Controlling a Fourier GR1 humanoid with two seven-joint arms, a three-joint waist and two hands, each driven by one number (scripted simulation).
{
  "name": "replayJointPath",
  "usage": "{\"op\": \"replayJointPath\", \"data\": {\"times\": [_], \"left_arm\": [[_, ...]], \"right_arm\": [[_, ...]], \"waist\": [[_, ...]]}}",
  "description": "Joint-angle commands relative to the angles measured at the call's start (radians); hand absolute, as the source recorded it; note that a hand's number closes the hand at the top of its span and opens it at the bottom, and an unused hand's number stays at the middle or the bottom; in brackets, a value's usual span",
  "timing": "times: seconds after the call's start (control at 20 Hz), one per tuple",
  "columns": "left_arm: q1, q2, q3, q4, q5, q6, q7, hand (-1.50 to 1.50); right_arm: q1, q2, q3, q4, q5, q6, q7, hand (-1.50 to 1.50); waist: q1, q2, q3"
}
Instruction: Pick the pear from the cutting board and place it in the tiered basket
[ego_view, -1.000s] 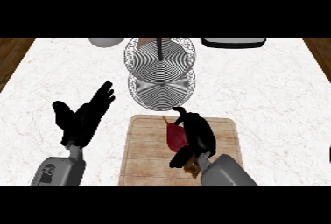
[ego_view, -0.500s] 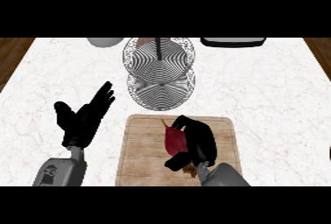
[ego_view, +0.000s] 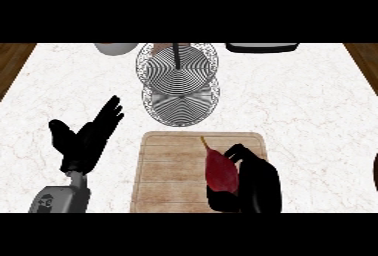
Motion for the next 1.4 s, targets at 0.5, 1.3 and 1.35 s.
{"op": "replayJointPath", "data": {"times": [0.5, 1.3, 1.35], "left_arm": [[-0.020, -0.003, 0.010, 0.019, 0.010, -0.006, 0.022, 0.00], [-0.054, -0.043, -0.040, 0.026, -0.032, 0.009, 0.007, 0.00], [-0.055, -0.026, -0.034, 0.021, -0.026, -0.005, 0.017, 0.00]], "right_arm": [[-0.197, 0.130, 0.115, -0.663, 0.403, 0.491, 0.318, 1.50], [-0.762, 0.131, -0.335, -0.218, 0.083, 0.564, 0.299, 1.50], [-0.816, 0.132, -0.425, -0.171, 0.059, 0.575, 0.251, 1.50]], "waist": [[0.012, 0.003, -0.002], [0.061, 0.014, -0.003], [0.068, 0.017, -0.003]]}}
